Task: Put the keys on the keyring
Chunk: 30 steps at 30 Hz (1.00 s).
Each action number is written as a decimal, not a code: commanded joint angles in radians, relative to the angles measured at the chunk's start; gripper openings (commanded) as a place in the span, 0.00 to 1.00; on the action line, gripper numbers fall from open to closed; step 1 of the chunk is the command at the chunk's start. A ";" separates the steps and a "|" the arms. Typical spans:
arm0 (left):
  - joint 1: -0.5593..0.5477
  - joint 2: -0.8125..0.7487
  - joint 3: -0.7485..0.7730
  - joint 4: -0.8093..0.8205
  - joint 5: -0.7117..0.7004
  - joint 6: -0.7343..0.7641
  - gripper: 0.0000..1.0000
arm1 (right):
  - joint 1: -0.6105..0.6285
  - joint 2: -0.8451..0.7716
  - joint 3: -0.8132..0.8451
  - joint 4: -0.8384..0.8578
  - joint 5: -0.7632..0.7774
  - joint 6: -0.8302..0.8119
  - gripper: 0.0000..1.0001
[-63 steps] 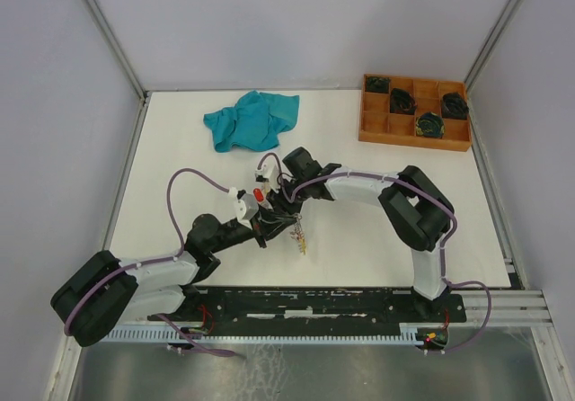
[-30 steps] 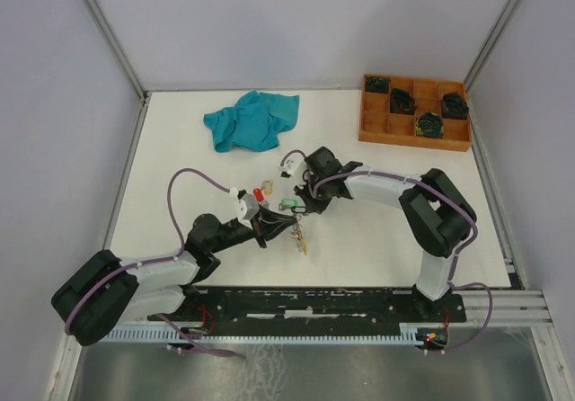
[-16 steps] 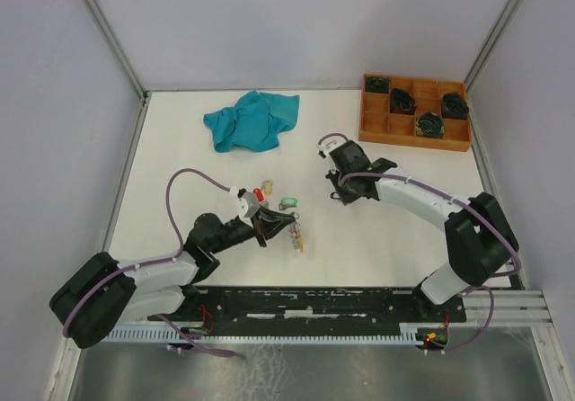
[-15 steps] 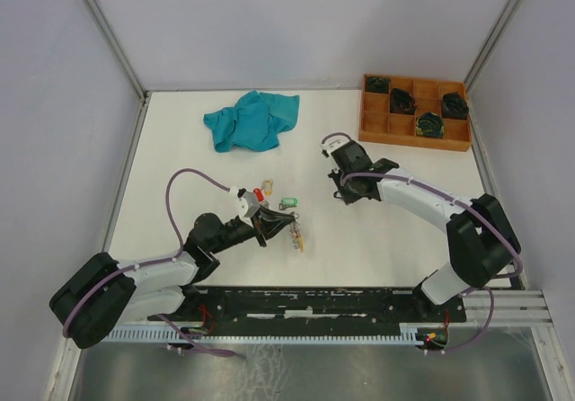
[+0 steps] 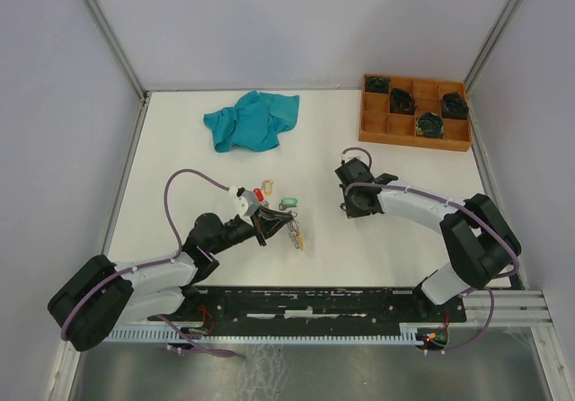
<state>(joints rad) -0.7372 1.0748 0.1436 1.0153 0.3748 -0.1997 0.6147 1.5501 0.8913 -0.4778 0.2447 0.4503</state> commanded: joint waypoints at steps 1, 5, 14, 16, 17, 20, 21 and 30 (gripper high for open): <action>-0.004 -0.020 0.031 0.028 -0.016 0.045 0.03 | 0.016 0.008 -0.021 0.070 -0.023 0.084 0.12; -0.004 -0.023 0.035 0.020 -0.015 0.042 0.03 | 0.014 -0.008 -0.004 0.048 -0.058 0.056 0.30; -0.004 -0.039 0.034 0.005 -0.019 0.046 0.03 | -0.028 -0.030 0.047 -0.050 -0.090 -0.047 0.55; -0.004 -0.038 0.034 0.006 -0.018 0.045 0.03 | -0.031 -0.025 0.041 -0.049 -0.112 -0.045 0.56; -0.004 -0.037 0.034 0.006 -0.018 0.045 0.03 | -0.033 -0.022 0.036 -0.046 -0.125 -0.044 0.57; -0.004 -0.031 0.037 0.008 -0.015 0.045 0.03 | -0.033 -0.001 0.026 -0.041 -0.147 -0.038 0.56; -0.004 -0.029 0.038 0.009 -0.013 0.043 0.03 | -0.033 0.007 0.026 -0.042 -0.153 -0.036 0.56; -0.004 -0.022 0.039 0.014 -0.011 0.042 0.03 | -0.032 -0.003 -0.006 -0.018 -0.129 -0.024 0.44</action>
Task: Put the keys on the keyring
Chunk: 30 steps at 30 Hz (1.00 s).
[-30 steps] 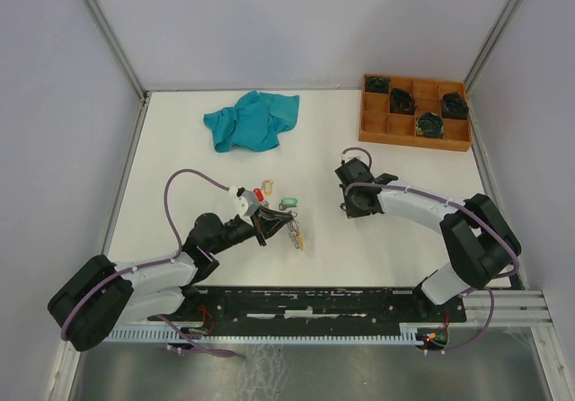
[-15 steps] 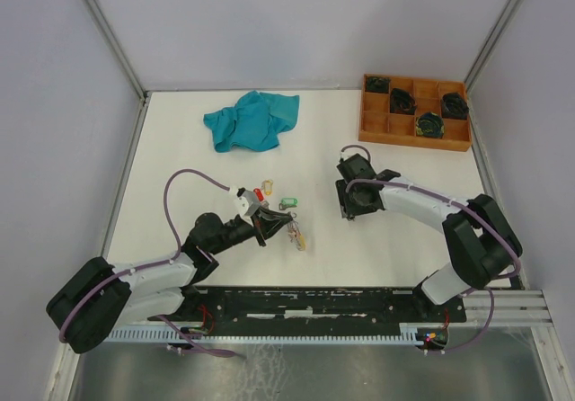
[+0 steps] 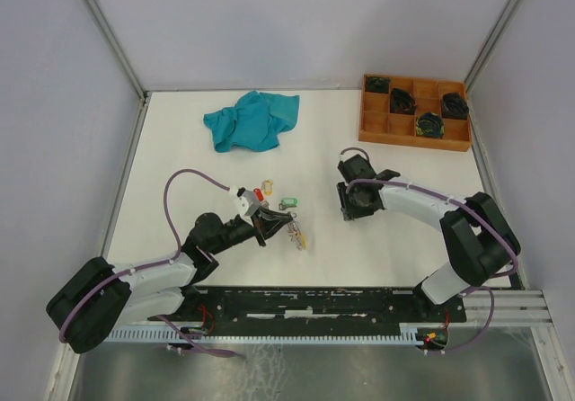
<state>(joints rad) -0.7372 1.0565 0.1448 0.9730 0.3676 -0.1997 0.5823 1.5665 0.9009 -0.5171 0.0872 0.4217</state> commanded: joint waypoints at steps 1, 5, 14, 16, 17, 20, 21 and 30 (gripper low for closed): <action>-0.004 -0.003 0.038 0.058 -0.003 0.042 0.03 | 0.000 -0.023 -0.020 0.023 0.039 0.006 0.42; -0.004 -0.001 0.038 0.059 -0.001 0.042 0.03 | 0.001 -0.024 -0.035 0.027 0.044 0.007 0.35; -0.004 0.001 0.039 0.062 0.001 0.042 0.03 | 0.001 -0.032 -0.046 0.043 0.043 0.006 0.23; -0.004 0.003 0.039 0.061 0.002 0.041 0.03 | 0.000 -0.032 -0.047 0.044 0.043 0.002 0.21; -0.004 0.003 0.039 0.062 0.002 0.040 0.03 | 0.000 -0.032 -0.048 0.046 0.043 0.002 0.20; -0.003 0.004 0.039 0.061 0.002 0.040 0.03 | 0.000 -0.035 -0.045 0.046 0.044 -0.001 0.19; -0.003 0.004 0.039 0.062 0.002 0.041 0.03 | 0.000 -0.037 -0.045 0.046 0.043 -0.003 0.19; -0.003 0.004 0.039 0.061 0.004 0.042 0.03 | 0.000 -0.052 -0.042 0.039 0.042 -0.017 0.02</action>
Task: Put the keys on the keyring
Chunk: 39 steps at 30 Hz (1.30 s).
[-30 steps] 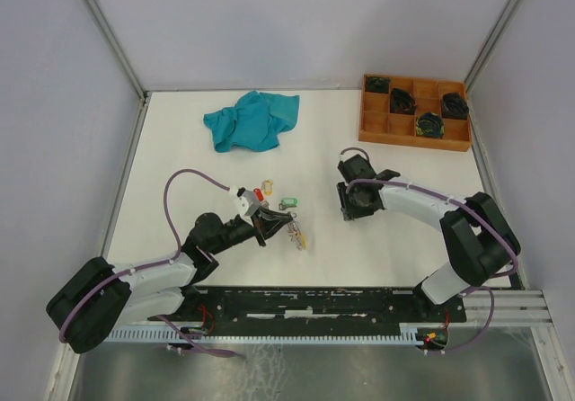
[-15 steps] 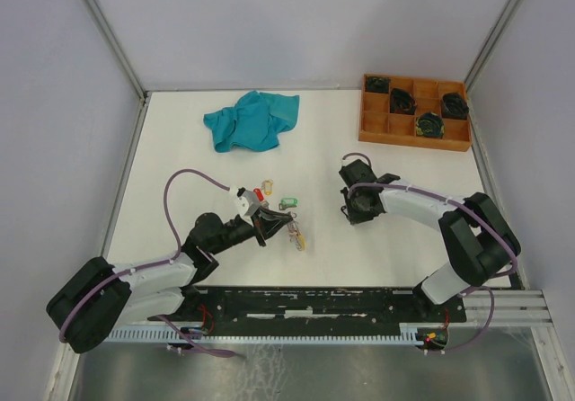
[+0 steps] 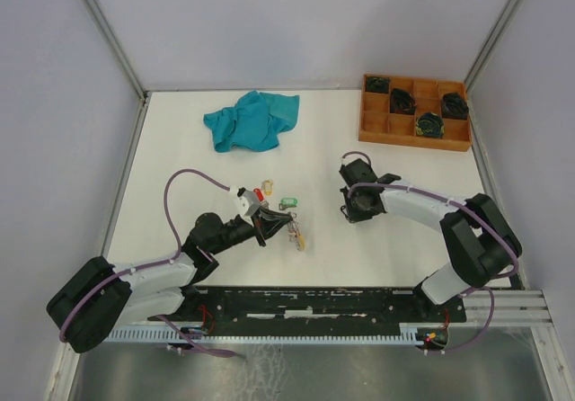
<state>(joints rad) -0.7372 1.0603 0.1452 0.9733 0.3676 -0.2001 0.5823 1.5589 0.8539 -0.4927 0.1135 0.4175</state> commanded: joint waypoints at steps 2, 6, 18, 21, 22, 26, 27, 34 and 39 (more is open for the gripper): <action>-0.003 -0.002 0.040 0.061 0.004 0.044 0.03 | 0.000 -0.064 0.009 0.005 0.014 -0.028 0.01; -0.004 -0.010 0.051 0.054 0.001 0.050 0.03 | 0.000 -0.136 0.025 -0.013 0.010 -0.092 0.01; -0.003 -0.010 0.161 -0.039 -0.016 0.087 0.03 | 0.001 -0.341 0.094 0.030 -0.164 -0.353 0.01; -0.004 -0.002 0.195 -0.080 -0.016 0.097 0.03 | -0.001 -0.367 0.098 0.061 -0.221 -0.400 0.01; -0.003 -0.002 0.205 -0.098 -0.016 0.099 0.03 | -0.001 -0.374 0.096 0.074 -0.242 -0.413 0.01; -0.003 -0.008 0.206 -0.126 -0.009 0.103 0.03 | -0.001 -0.407 0.079 0.098 -0.366 -0.457 0.01; -0.004 -0.010 0.202 -0.127 -0.010 0.105 0.03 | 0.000 -0.409 0.081 0.091 -0.390 -0.462 0.01; -0.004 -0.012 0.199 -0.124 0.011 0.136 0.03 | 0.000 -0.395 0.133 0.031 -0.542 -0.529 0.01; -0.003 0.024 0.201 -0.060 0.071 0.141 0.03 | 0.000 -0.405 0.138 0.038 -0.636 -0.623 0.01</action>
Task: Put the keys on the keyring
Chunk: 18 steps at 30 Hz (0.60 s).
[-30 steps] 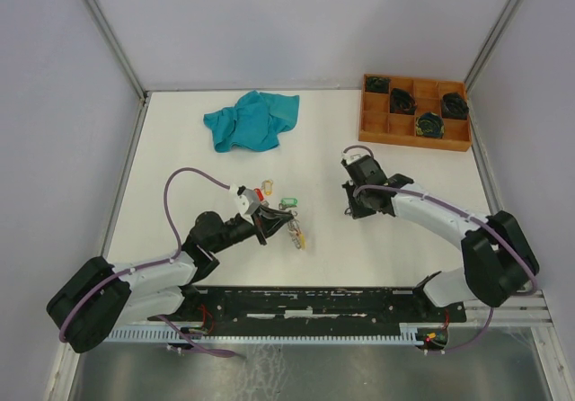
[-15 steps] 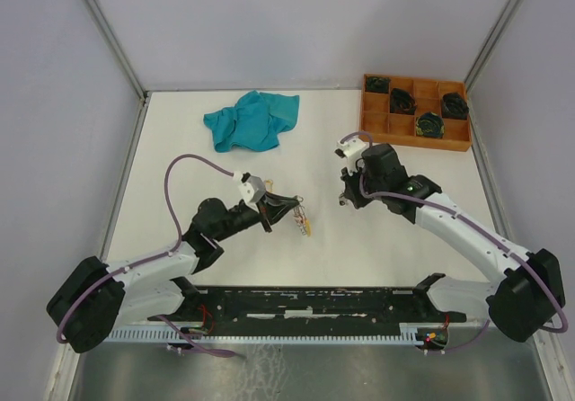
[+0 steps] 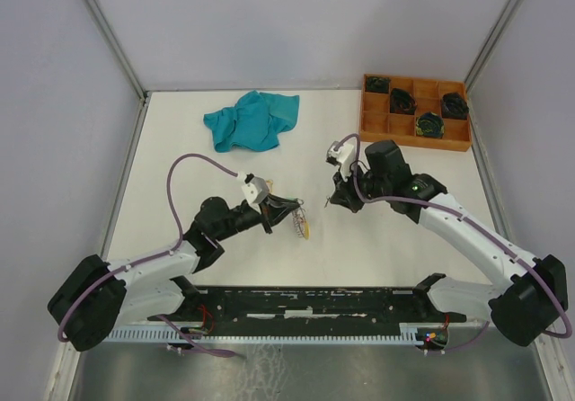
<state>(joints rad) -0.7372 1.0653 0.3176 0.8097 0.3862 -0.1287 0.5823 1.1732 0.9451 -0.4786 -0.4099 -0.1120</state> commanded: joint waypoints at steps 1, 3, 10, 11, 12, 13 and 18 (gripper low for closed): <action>-0.004 0.027 0.031 0.108 0.064 0.074 0.03 | -0.001 -0.023 0.045 0.026 -0.125 -0.113 0.01; -0.002 0.040 0.038 0.117 0.090 0.085 0.03 | -0.001 -0.030 0.041 0.028 -0.152 -0.148 0.01; -0.003 0.086 0.080 0.105 0.194 0.166 0.03 | 0.001 -0.061 0.024 0.039 -0.233 -0.244 0.01; -0.003 0.089 0.082 0.103 0.203 0.181 0.03 | 0.001 -0.063 0.025 0.033 -0.243 -0.257 0.01; -0.003 0.092 0.083 0.102 0.211 0.199 0.03 | 0.001 -0.065 0.028 0.025 -0.254 -0.270 0.01; -0.004 0.094 0.086 0.101 0.219 0.220 0.03 | 0.001 -0.066 0.030 0.018 -0.266 -0.282 0.01; -0.002 0.110 0.090 0.098 0.257 0.306 0.03 | 0.013 -0.073 0.027 -0.003 -0.296 -0.340 0.01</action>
<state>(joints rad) -0.7372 1.1675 0.3626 0.8429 0.5842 0.0498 0.5827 1.1252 0.9482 -0.4866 -0.6453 -0.3759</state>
